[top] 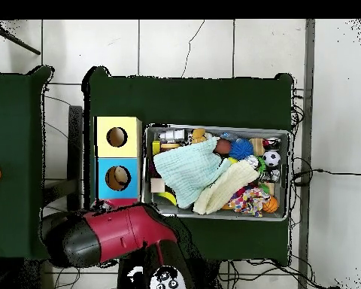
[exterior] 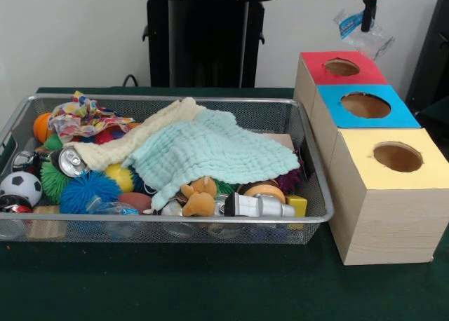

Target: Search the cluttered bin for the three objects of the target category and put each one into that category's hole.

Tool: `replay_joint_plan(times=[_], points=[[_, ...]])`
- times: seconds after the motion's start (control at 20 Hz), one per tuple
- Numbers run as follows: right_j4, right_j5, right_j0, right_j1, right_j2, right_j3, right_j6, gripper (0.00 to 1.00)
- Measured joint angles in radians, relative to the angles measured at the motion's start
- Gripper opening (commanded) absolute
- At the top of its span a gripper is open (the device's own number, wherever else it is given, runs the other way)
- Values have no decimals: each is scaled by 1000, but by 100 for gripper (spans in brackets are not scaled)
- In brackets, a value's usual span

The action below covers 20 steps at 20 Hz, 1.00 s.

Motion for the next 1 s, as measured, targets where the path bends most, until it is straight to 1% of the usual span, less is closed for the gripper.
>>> replay_joint_plan(times=[0.65, 1.0], points=[[1, 0, 18, 19, 0, -85, 0, 0], [0, 0, 17, 48, 0, -98, 0, 0]])
